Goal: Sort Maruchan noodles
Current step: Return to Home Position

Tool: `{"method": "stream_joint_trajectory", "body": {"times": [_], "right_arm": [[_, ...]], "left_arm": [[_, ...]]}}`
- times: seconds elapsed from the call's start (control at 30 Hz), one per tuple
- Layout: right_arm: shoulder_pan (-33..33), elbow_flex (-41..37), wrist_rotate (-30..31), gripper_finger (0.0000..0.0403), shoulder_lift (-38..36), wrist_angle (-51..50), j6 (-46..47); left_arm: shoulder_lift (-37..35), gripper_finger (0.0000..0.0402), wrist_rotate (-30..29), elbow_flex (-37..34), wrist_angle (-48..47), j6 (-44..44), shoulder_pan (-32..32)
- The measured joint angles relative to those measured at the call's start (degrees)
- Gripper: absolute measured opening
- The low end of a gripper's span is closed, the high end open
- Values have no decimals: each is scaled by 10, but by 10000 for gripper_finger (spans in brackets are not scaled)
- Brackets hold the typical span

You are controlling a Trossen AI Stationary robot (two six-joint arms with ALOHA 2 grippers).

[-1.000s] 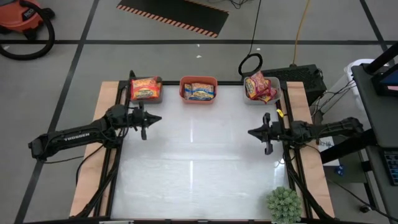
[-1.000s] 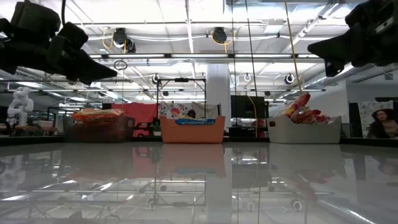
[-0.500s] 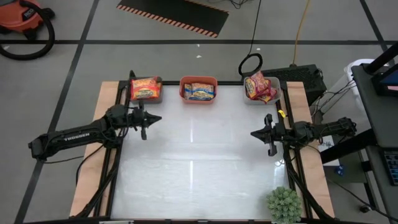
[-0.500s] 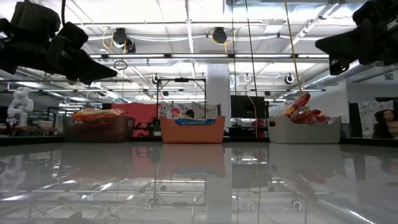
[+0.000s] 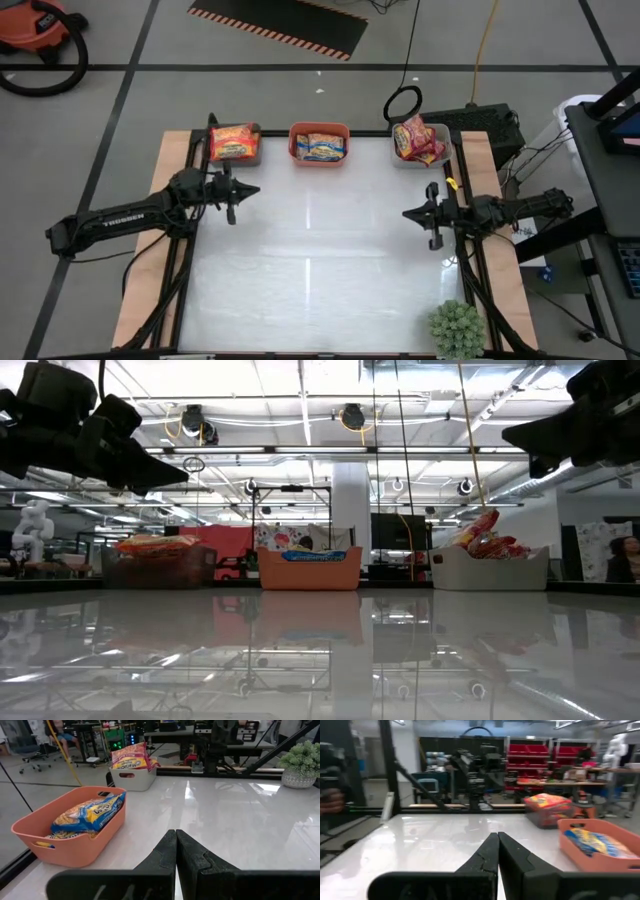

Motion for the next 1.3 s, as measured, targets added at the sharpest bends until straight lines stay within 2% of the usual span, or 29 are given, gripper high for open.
{"method": "stream_joint_trajectory", "body": {"times": [0.27, 0.57, 0.97, 1.2, 1.3], "right_arm": [[-38, 0, -7, 0, 0, -1, -19], [-43, 0, -15, 0, 2, -3, -42], [-72, 0, -91, 0, 2, -15, -30], [-95, 0, -92, 0, 2, -15, -37], [-103, 0, -117, 0, 2, -20, -36]], "left_arm": [[0, 3, 0, 0, 0, -4, 0], [0, 4, 0, 0, -3, -2, 0], [0, 4, 0, 0, 14, -7, 0], [0, 4, 0, 0, 19, 3, 0], [0, 4, 0, 0, 29, 3, 0]]}}
